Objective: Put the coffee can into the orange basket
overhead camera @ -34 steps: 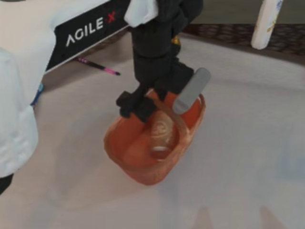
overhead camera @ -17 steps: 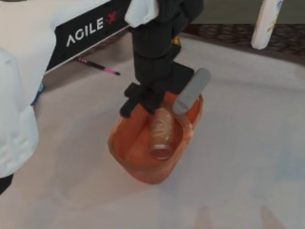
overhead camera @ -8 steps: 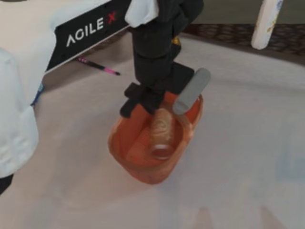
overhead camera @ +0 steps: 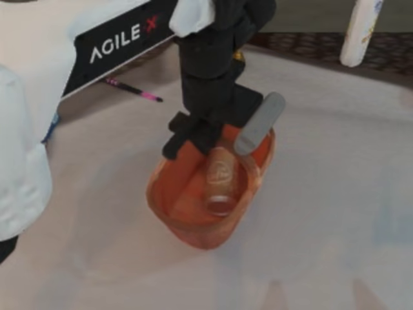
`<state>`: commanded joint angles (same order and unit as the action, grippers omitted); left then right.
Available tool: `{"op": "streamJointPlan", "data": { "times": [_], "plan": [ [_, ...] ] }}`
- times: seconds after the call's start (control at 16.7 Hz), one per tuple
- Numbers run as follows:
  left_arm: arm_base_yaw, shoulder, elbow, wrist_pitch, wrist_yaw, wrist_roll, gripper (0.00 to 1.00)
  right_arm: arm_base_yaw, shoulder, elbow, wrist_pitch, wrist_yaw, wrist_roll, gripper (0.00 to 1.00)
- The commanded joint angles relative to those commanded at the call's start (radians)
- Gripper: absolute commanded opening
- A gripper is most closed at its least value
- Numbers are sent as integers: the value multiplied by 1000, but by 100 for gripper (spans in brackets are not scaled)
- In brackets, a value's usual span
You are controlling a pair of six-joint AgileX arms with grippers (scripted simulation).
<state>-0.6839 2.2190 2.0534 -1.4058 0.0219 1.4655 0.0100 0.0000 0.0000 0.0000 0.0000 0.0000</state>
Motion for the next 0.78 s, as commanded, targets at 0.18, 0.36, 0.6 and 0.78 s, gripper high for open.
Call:
{"op": "streamJointPlan", "data": {
  "times": [0.18, 0.36, 0.6, 0.78],
  "plan": [
    [1, 1, 0, 0, 0, 1, 0, 0, 0, 0, 0, 0, 0, 100],
    [11, -2, 36, -36, 0, 10, 0, 0, 0, 0, 0, 0, 0, 100],
    [45, -14, 138, -150, 0, 30, 0, 0, 0, 0, 0, 0, 0, 100],
    [57, -17, 171, -190, 0, 37, 0, 0, 0, 0, 0, 0, 0, 100]
  ]
}}
